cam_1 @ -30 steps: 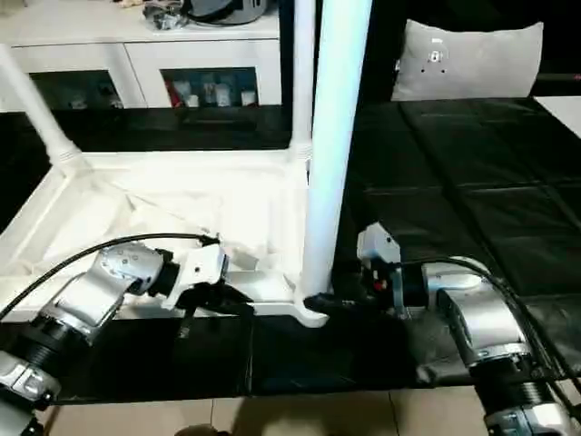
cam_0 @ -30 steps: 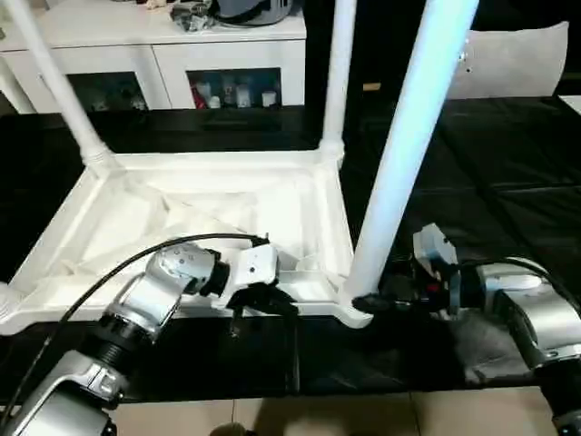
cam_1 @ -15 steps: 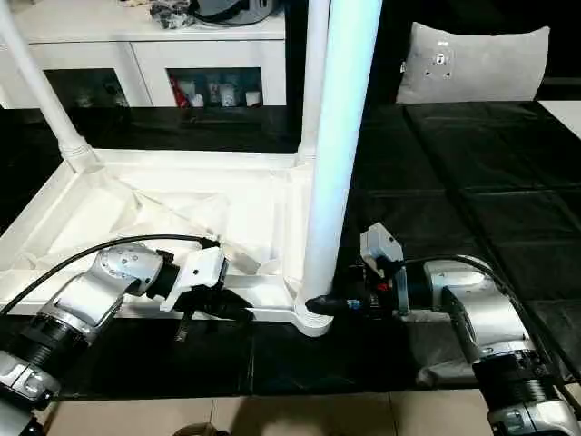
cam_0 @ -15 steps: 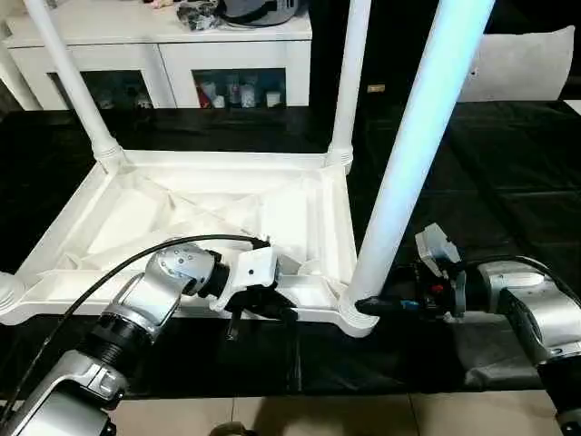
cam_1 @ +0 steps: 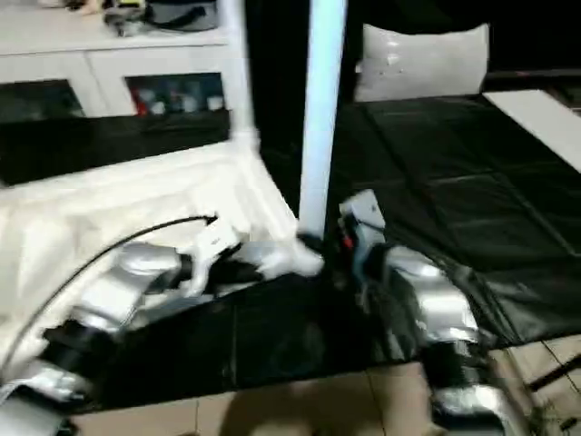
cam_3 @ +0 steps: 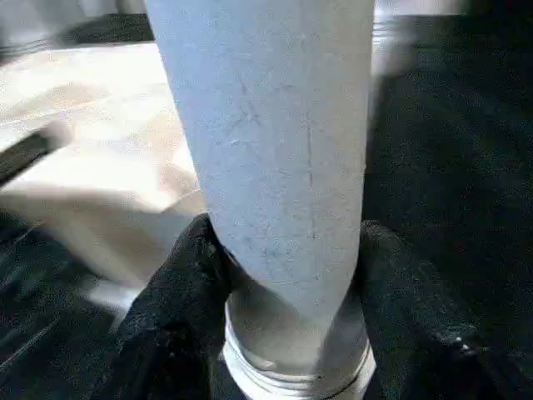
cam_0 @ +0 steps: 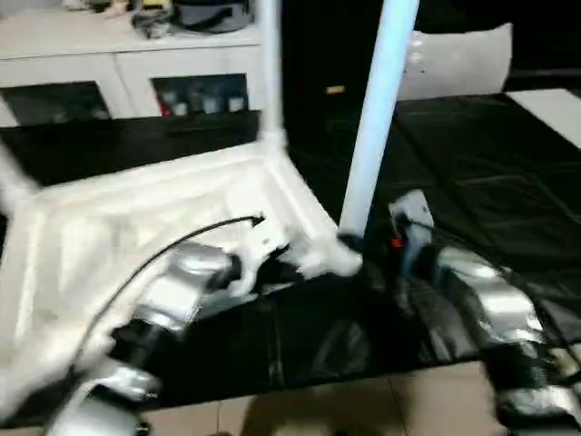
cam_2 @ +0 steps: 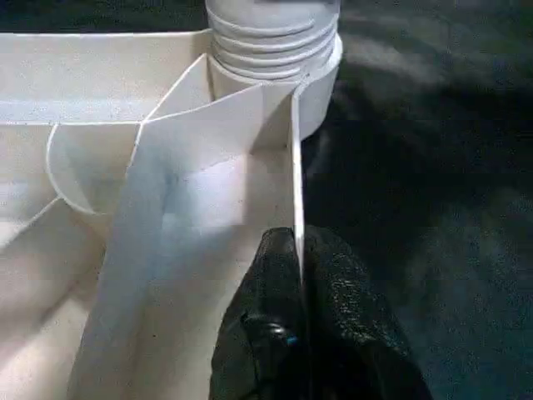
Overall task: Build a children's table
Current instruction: Rotate leg to tighten
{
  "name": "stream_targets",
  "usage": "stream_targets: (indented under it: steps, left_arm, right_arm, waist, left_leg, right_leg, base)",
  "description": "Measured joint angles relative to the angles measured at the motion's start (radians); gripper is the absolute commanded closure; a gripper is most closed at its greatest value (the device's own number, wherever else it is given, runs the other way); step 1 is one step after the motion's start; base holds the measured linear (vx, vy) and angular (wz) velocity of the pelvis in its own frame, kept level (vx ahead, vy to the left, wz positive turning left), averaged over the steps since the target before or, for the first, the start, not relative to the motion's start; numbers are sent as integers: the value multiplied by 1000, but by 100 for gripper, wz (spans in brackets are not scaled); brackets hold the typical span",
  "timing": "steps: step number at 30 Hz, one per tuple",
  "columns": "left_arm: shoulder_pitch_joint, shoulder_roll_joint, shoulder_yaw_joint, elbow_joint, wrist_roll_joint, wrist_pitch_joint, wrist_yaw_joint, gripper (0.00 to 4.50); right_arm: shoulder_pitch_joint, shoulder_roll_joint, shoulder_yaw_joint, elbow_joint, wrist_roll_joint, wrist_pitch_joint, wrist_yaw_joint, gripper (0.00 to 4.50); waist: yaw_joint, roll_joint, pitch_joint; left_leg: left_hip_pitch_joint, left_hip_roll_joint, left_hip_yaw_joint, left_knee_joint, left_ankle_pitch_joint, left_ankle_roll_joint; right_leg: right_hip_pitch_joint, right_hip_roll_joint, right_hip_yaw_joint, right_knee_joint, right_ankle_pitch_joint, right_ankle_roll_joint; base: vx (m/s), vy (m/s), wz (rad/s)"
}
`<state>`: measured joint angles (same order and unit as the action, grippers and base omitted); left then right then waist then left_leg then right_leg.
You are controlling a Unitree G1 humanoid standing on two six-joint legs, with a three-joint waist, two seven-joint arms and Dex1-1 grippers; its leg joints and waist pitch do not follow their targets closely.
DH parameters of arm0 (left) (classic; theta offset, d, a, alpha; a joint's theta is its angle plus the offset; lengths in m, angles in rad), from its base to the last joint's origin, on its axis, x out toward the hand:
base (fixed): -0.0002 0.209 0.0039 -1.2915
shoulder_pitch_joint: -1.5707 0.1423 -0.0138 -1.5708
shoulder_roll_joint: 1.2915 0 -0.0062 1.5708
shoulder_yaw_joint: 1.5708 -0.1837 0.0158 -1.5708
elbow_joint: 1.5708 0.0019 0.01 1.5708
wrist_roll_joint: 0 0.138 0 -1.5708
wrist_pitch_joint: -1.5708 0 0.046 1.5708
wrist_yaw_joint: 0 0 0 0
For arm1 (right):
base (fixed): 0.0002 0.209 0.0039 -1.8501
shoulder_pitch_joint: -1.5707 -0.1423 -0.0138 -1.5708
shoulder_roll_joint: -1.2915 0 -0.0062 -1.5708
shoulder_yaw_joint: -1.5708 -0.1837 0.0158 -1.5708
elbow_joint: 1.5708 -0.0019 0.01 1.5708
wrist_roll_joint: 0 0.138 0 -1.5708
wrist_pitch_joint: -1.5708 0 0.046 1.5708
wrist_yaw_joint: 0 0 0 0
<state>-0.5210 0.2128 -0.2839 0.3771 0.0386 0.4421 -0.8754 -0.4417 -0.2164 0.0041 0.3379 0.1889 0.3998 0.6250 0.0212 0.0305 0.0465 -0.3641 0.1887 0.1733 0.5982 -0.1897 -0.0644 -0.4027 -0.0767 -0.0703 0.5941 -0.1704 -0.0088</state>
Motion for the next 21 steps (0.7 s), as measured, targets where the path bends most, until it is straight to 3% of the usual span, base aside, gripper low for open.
stream_targets:
  steps: [1,2,11,15,21]
  left_arm:
    - [-5,-24,4,0,9,19,41,450]
    - [-7,-38,5,0,14,27,65,450]
    - [-19,-55,-8,0,22,15,68,450]
    - [-14,-24,-20,0,7,-29,18,450]
    - [0,62,-40,0,-8,-127,-123,450]
  right_arm:
    - [-10,25,-6,8,-12,-5,-57,257]
    - [-13,36,-8,19,-21,-19,-84,201]
    - [31,48,-53,0,17,-74,-61,127]
    - [64,-7,-47,-34,50,-76,33,105]
    - [116,-158,10,-94,61,-85,273,41]
  waist:
    - [0,0,0]
    - [0,0,0]
    - [21,4,-1]
    - [30,7,0]
    - [46,8,0]
  left_leg:
    - [0,0,0,0,0,0]
    - [0,0,0,0,0,0]
    - [-3,-1,0,-3,-1,1]
    - [-3,0,-1,-6,-1,1]
    - [-3,0,-1,-6,-1,1]
  right_leg:
    - [0,0,0,0,0,0]
    - [0,0,0,0,0,0]
    - [-2,0,0,0,3,-5]
    - [-3,0,-1,0,3,-5]
    - [-3,0,-1,0,3,-5]
  base:
    - [0,0,0]
    - [0,0,0]
    - [0,0,0]
    - [0,0,0]
    - [0,0,0]
